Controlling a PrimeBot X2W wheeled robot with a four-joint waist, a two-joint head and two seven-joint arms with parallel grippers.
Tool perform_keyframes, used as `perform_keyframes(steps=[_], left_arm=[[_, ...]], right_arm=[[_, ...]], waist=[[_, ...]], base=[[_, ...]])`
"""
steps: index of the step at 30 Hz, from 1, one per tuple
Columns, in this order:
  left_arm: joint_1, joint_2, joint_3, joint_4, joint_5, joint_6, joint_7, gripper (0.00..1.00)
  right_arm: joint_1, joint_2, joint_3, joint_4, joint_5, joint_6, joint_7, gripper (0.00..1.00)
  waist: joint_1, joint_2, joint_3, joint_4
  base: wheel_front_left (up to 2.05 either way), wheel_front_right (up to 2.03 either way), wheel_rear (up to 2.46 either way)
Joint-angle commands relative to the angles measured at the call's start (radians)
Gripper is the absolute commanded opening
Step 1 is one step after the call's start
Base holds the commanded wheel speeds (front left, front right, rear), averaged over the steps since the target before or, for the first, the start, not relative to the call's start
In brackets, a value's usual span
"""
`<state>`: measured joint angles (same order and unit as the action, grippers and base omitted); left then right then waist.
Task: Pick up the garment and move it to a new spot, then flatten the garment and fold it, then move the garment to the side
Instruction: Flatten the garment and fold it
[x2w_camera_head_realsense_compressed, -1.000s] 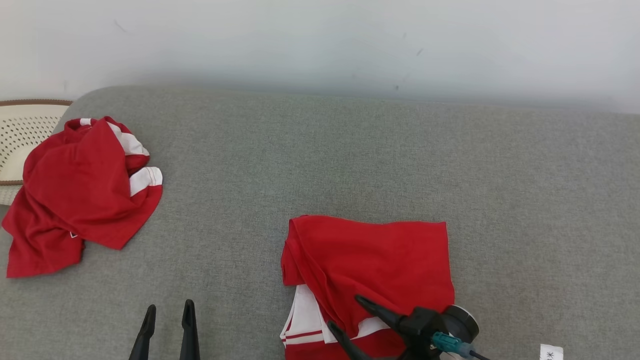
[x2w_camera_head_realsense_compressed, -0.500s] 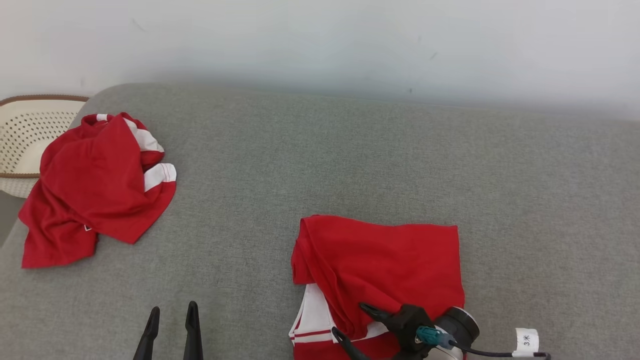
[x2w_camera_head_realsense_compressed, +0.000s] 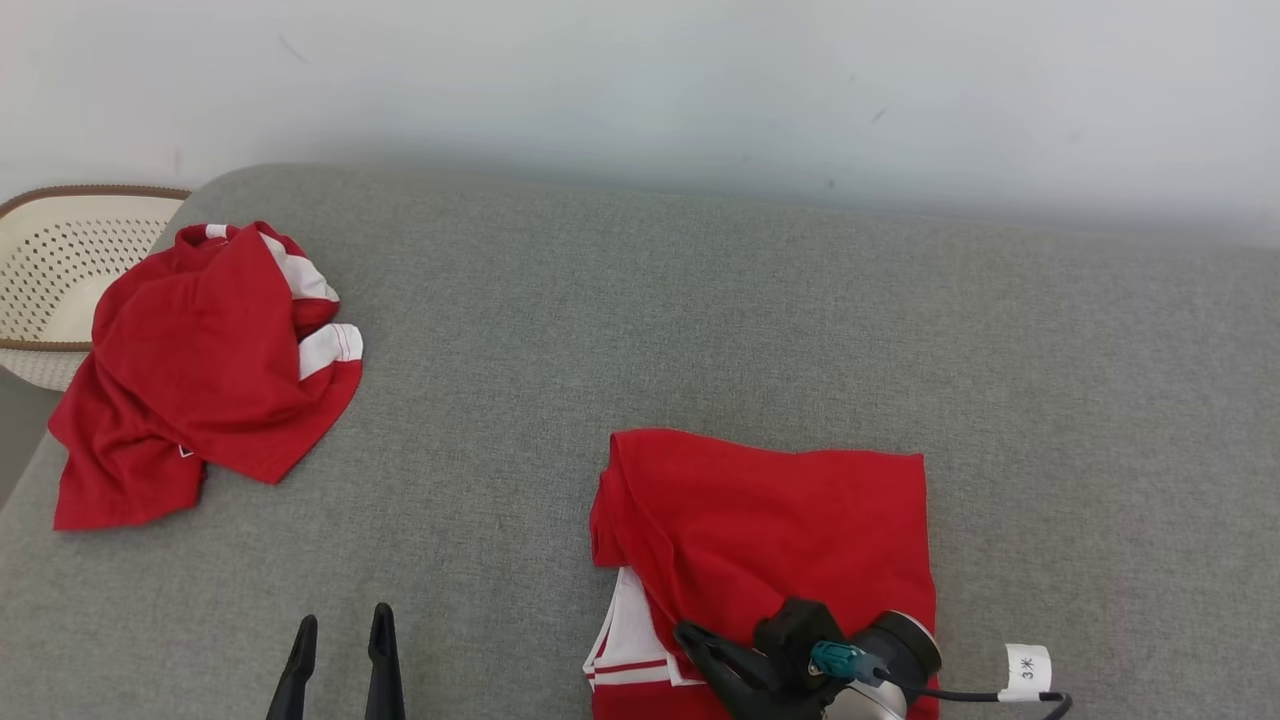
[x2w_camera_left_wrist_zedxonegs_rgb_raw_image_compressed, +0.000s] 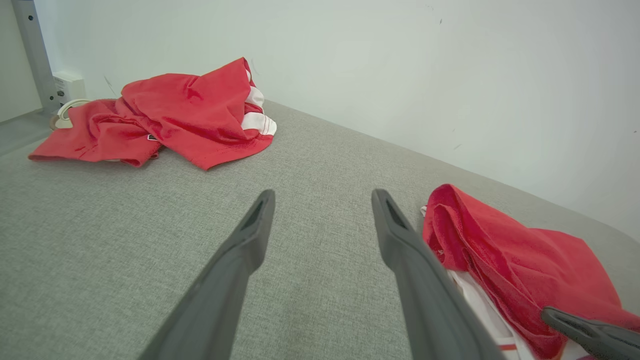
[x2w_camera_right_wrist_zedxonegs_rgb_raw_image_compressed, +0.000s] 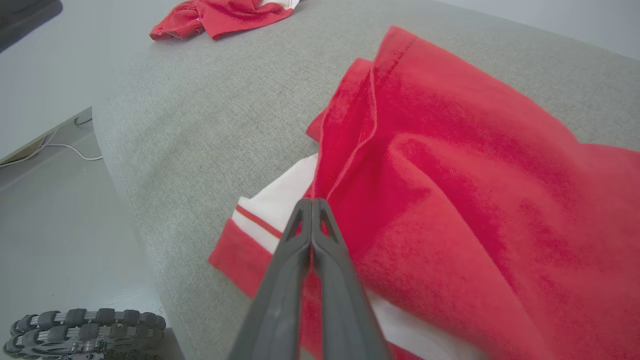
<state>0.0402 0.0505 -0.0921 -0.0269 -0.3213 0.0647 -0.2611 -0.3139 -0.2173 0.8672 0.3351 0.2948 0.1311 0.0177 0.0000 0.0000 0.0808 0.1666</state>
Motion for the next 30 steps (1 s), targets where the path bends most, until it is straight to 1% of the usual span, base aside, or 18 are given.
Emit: perform_keyframes(steps=[1, 6, 9, 16, 23, 28, 29, 30], left_arm=[[0.013, 0.0, 0.001, 0.001, -0.003, 0.005, -0.005, 1.0], [0.016, 0.0, 0.003, 0.001, -0.006, 0.003, -0.005, 1.0], [0.018, 0.0, 0.002, 0.003, -0.007, 0.002, -0.005, 1.0], [0.015, 0.0, -0.005, 0.009, -0.004, -0.002, -0.005, 1.0], [0.013, 0.0, -0.017, 0.011, -0.003, 0.001, -0.005, 1.0], [0.008, 0.0, -0.021, 0.014, -0.002, 0.002, -0.005, 1.0], [0.007, 0.0, -0.021, 0.015, -0.001, 0.003, -0.005, 1.0], [0.006, 0.0, -0.021, 0.015, -0.001, 0.003, -0.005, 1.0]], right_arm=[[0.001, 0.008, -0.001, -0.011, 0.018, -0.001, -0.011, 0.0], [0.004, 0.013, 0.015, -0.056, 0.08, -0.001, -0.024, 0.0], [0.005, 0.012, 0.026, -0.075, 0.115, -0.001, -0.013, 0.0], [-0.002, 0.024, 0.05, -0.088, 0.169, -0.001, -0.01, 0.0], [-0.006, 0.046, 0.073, -0.076, 0.228, -0.001, -0.017, 0.0], [-0.021, 0.06, 0.083, -0.021, 0.245, -0.001, -0.018, 0.0], [-0.023, 0.062, 0.084, -0.009, 0.247, -0.001, -0.02, 0.4], [-0.025, 0.064, 0.086, 0.001, 0.25, -0.001, -0.022, 0.93]], waist=[[0.0, 0.0, -0.002, -0.002], [0.0, 0.0, -0.007, -0.006], [0.0, 0.0, -0.012, -0.008], [0.0, 0.0, -0.019, -0.001], [0.0, 0.0, -0.022, 0.011], [0.0, 0.0, -0.02, 0.019], [0.0, 0.0, -0.02, 0.02], [0.0, 0.0, -0.02, 0.02]], base=[[0.0, 0.0, 0.0], [0.0, 0.0, 0.0], [0.0, 0.0, 0.0], [0.0, 0.0, 0.0], [0.0, 0.0, 0.0], [0.0, 0.0, 0.0], [0.0, 0.0, 0.0], [0.0, 0.0, 0.0]])
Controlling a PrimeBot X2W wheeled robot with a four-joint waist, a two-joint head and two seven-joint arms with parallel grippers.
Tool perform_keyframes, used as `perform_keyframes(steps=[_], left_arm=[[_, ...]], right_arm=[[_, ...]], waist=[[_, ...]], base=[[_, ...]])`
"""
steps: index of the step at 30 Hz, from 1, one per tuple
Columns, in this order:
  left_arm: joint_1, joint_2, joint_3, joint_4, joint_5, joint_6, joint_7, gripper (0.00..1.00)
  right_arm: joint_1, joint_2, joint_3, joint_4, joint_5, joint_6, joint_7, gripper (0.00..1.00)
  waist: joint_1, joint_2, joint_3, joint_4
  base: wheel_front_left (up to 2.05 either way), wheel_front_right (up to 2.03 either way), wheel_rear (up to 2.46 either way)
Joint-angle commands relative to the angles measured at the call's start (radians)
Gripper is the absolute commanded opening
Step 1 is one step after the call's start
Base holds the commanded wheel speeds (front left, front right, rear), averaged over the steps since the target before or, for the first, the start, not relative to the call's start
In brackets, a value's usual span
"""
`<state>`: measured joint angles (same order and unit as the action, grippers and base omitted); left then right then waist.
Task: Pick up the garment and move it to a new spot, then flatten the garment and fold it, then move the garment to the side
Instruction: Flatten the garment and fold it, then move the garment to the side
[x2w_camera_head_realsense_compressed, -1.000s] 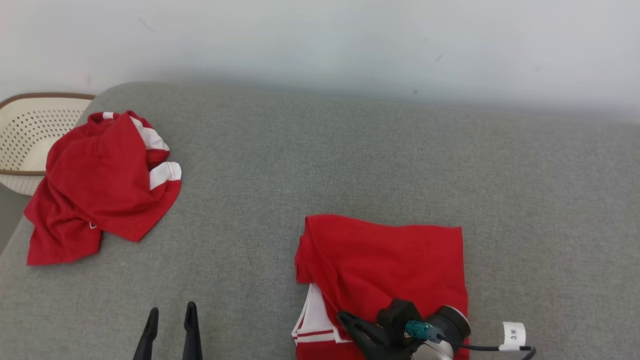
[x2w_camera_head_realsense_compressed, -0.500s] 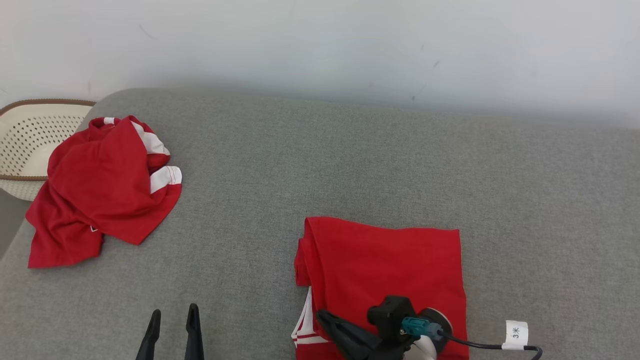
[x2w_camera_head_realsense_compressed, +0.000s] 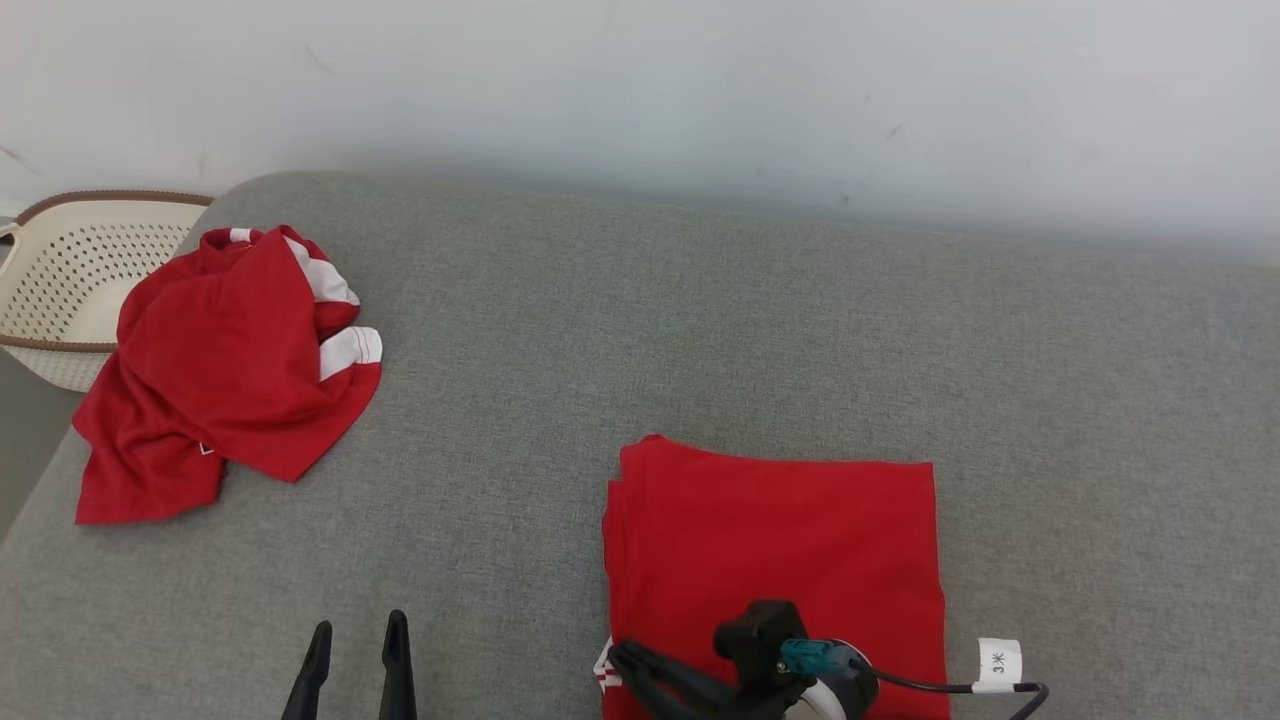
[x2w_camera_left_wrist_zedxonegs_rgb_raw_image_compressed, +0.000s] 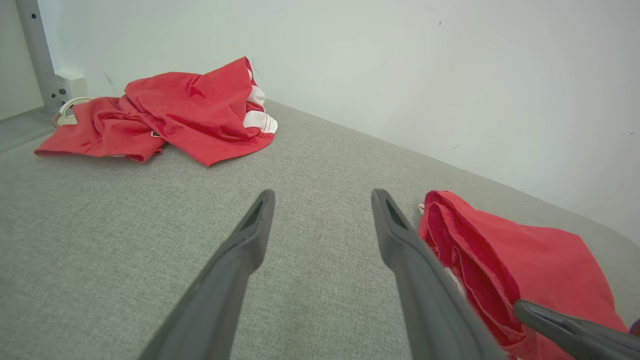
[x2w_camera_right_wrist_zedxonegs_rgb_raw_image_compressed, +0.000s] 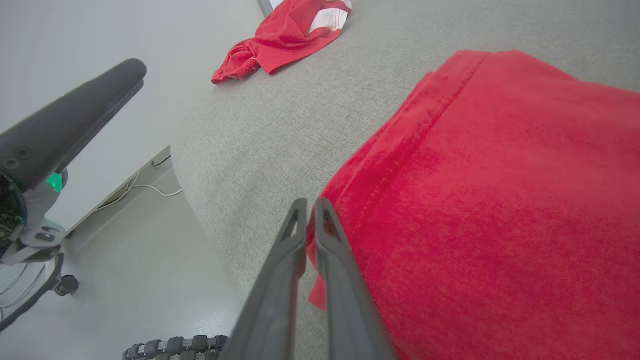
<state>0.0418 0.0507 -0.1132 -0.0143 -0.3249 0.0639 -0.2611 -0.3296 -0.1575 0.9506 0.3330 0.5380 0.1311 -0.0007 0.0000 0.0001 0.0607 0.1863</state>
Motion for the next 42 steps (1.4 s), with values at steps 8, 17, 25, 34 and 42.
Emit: perform_keyframes(steps=[8, 17, 25, 34, 42], left_arm=[[0.018, 0.0, 0.015, -0.006, 0.007, 0.005, -0.005, 1.0], [0.027, 0.0, 0.043, -0.024, 0.023, 0.0, -0.005, 1.0], [0.034, 0.0, 0.054, -0.029, 0.029, -0.006, -0.005, 1.0], [0.03, 0.0, 0.055, -0.027, 0.034, -0.011, -0.005, 1.0], [0.016, 0.0, 0.054, -0.024, 0.038, -0.016, -0.005, 1.0]], right_arm=[[-0.037, -0.016, -0.032, -0.004, -0.021, -0.001, -0.061, 1.0], [-0.004, -0.066, -0.298, -0.073, -0.11, -0.001, -0.053, 1.0], [0.082, -0.083, -0.499, -0.088, -0.175, -0.001, 0.02, 1.0], [0.139, -0.05, -0.585, -0.057, -0.206, -0.001, 0.071, 1.0], [0.109, -0.022, -0.622, 0.041, -0.174, -0.001, 0.081, 1.0]], waist=[[0.0, -0.0001, -0.002, -0.016], [0.0, -0.0001, -0.003, -0.051], [0.0, -0.0001, -0.005, -0.065], [0.0, -0.0001, 0.002, -0.071], [0.0, -0.0001, 0.02, -0.073]], base=[[0.0, 0.0, 0.0], [0.0, 0.0, 0.0], [0.0, 0.0, 0.0], [0.0, 0.0, 0.0], [0.0, 0.0, 0.0]])
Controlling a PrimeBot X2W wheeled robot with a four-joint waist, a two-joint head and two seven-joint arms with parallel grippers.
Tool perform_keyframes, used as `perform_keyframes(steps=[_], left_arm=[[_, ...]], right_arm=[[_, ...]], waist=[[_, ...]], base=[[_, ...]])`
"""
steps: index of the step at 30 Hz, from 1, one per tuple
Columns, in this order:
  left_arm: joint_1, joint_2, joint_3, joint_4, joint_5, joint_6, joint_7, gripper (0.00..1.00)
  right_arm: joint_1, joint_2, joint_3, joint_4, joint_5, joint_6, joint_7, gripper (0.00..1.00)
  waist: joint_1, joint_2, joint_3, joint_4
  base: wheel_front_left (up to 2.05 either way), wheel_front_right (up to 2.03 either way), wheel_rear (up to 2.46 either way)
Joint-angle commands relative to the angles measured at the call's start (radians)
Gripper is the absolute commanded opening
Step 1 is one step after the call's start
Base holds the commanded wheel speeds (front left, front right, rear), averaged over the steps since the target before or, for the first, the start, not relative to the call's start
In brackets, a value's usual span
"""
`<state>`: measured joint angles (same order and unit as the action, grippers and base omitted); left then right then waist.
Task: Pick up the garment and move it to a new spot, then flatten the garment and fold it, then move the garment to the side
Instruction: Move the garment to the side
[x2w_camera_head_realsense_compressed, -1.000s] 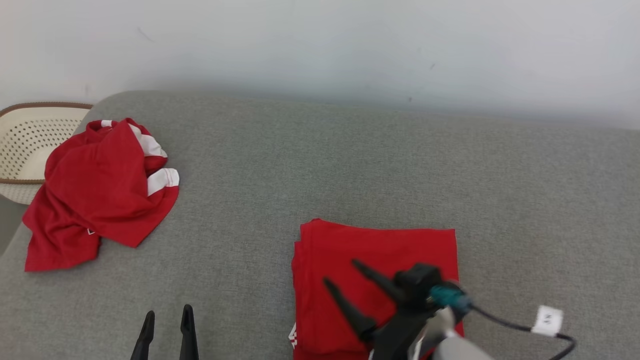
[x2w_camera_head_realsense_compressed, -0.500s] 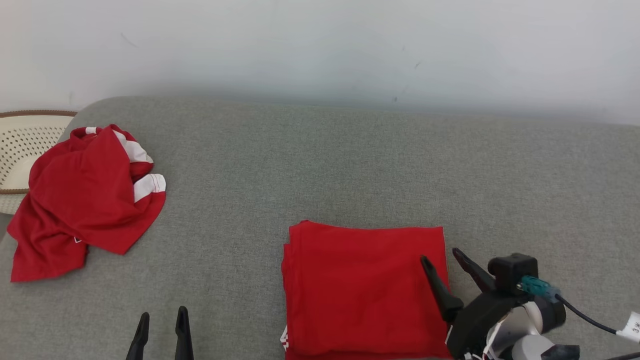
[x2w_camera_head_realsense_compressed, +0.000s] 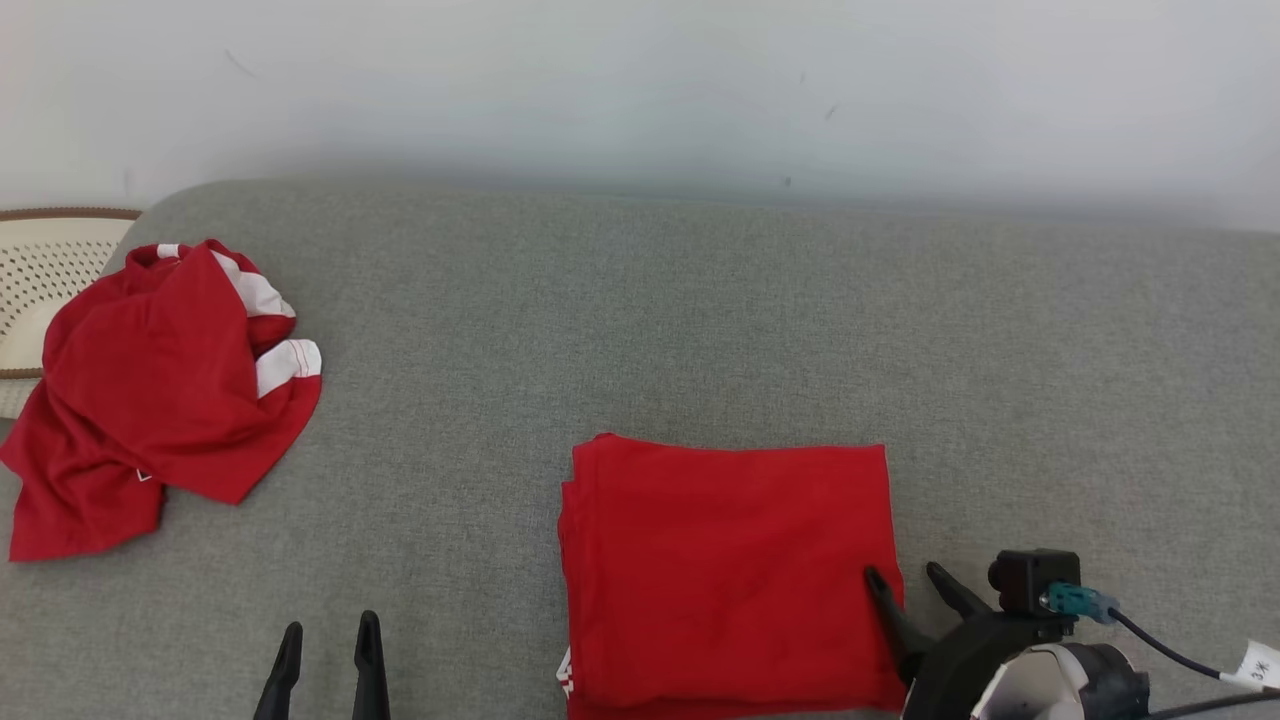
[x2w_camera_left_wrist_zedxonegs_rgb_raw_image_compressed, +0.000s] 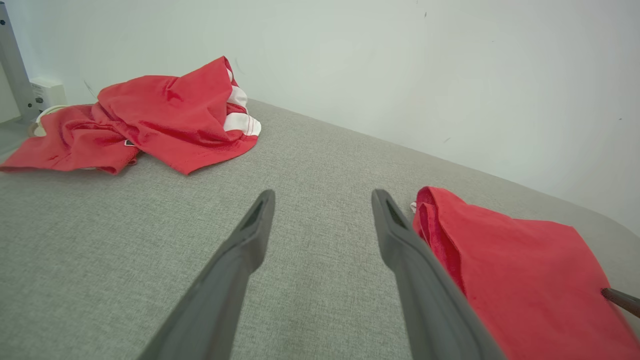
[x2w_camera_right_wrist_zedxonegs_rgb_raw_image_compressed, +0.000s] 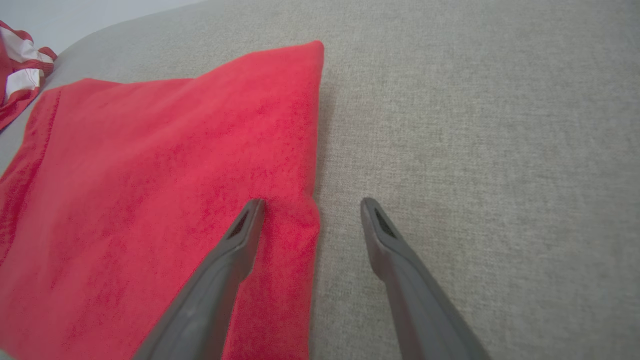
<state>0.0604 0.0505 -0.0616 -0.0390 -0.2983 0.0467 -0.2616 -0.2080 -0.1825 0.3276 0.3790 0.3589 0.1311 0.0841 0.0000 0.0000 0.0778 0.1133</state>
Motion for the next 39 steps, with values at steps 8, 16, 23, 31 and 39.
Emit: perform_keyframes(steps=[8, 16, 23, 31, 39], left_arm=[[-0.019, 0.0, 0.002, 0.007, 0.018, -0.008, -0.004, 1.0], [-0.02, 0.0, 0.006, 0.009, 0.017, -0.006, -0.004, 1.0], [-0.023, 0.0, 0.007, 0.012, 0.007, -0.003, -0.004, 1.0], [-0.021, 0.0, 0.01, 0.008, 0.0, 0.002, -0.004, 1.0], [-0.022, 0.0, 0.013, -0.002, 0.003, 0.003, -0.004, 1.0]], right_arm=[[-0.077, 0.028, 0.03, 0.118, 0.035, -0.001, -0.037, 1.0], [-0.113, 0.04, 0.099, 0.201, 0.077, 0.0, -0.054, 0.42], [-0.151, 0.013, 0.134, 0.219, 0.116, 0.0, -0.084, 0.0], [-0.208, -0.038, 0.131, 0.21, 0.153, -0.001, -0.13, 0.0], [-0.295, -0.115, 0.124, 0.19, 0.147, -0.001, -0.126, 0.0]], waist=[[0.0, 0.0, 0.025, 0.005], [0.0, 0.0, 0.03, 0.008], [0.0, 0.0, 0.033, 0.004], [0.0, 0.0, 0.035, -0.009], [0.0, 0.0, 0.046, -0.035]], base=[[0.0, 0.0, 0.0], [0.0, 0.0, 0.0], [0.0, 0.0, 0.0], [0.0, 0.0, 0.0], [0.0, 0.0, 0.0]])
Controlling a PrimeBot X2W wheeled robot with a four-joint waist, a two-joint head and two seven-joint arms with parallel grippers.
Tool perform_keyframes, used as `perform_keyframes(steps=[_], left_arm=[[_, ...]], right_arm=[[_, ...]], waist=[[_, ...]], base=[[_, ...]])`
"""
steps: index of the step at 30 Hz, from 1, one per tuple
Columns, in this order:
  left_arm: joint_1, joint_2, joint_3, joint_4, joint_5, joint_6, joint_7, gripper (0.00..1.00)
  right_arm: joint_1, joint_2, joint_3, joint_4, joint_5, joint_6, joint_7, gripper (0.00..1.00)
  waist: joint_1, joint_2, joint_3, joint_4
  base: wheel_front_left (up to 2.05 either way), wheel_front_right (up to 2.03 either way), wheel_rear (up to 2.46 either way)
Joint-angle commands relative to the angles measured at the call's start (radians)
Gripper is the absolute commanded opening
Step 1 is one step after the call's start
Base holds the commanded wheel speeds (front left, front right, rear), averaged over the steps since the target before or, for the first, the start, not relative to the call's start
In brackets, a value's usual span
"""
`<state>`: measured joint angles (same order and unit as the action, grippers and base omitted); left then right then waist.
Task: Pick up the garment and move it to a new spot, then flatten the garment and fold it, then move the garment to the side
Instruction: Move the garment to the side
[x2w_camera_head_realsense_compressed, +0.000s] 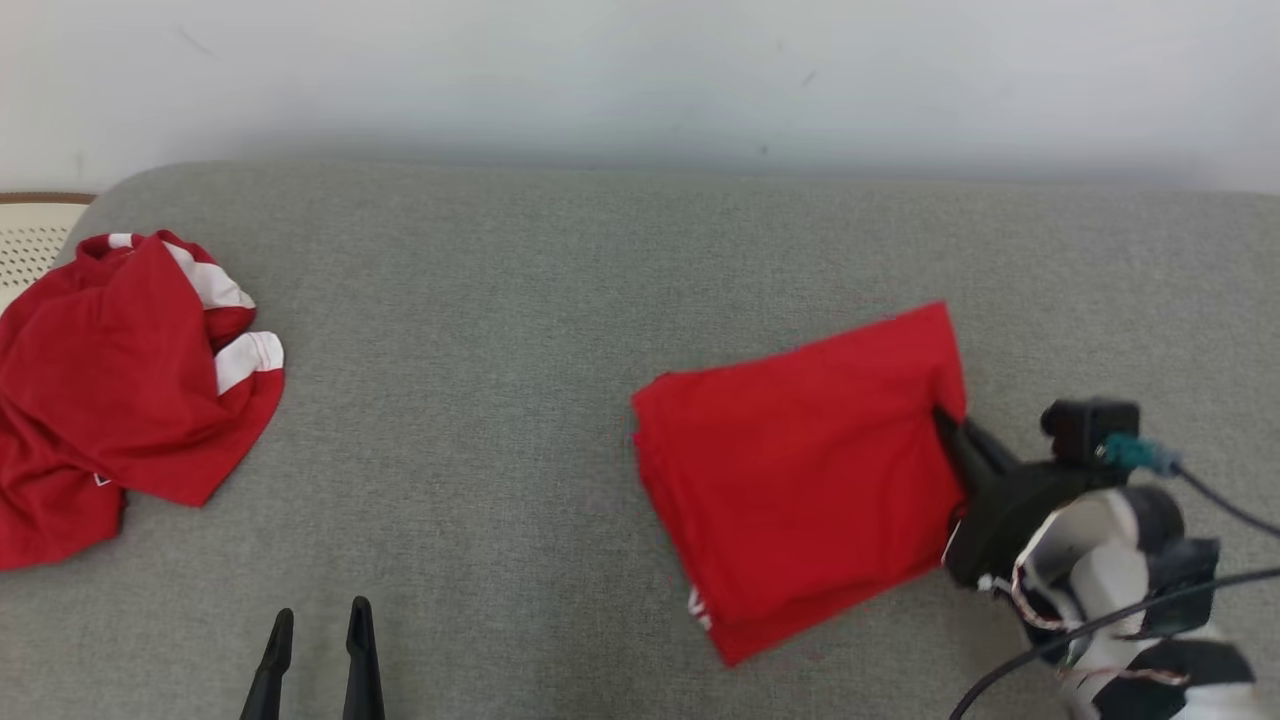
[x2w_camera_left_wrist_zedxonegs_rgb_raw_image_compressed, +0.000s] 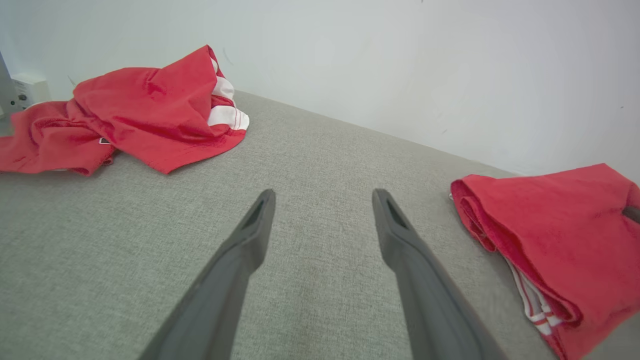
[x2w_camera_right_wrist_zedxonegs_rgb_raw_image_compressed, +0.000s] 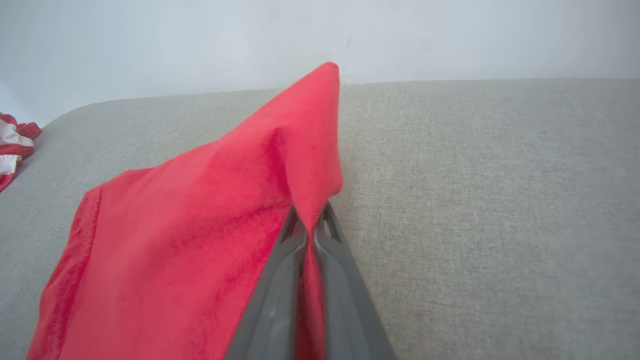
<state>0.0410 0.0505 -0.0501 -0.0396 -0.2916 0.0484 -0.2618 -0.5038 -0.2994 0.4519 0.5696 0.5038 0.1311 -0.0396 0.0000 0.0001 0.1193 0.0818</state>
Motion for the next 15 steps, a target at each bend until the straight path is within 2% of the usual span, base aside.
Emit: perform_keyframes(steps=[1, 9, 15], left_arm=[[-0.003, 0.0, 0.003, -0.003, -0.002, 0.0, -0.004, 1.0], [-0.038, 0.004, 0.008, -0.019, 0.019, -0.021, -0.004, 1.0], [-0.074, 0.023, 0.015, -0.033, 0.035, -0.029, -0.004, 1.0]], right_arm=[[-0.016, -0.01, 0.0, -0.007, -0.002, -0.001, 0.0, 0.0], [-0.156, -0.116, -0.018, -0.036, -0.024, -0.001, 0.029, 0.0], [-0.246, -0.184, -0.031, -0.012, -0.028, -0.001, 0.042, 0.0]], waist=[[0.0, -0.0001, 0.01, -0.01], [0.0, -0.0001, 0.076, -0.047], [0.0, -0.0001, 0.136, -0.082]], base=[[0.0, 0.0, 0.0], [0.0, 0.0, 0.0], [0.0, 0.0, 0.0]])
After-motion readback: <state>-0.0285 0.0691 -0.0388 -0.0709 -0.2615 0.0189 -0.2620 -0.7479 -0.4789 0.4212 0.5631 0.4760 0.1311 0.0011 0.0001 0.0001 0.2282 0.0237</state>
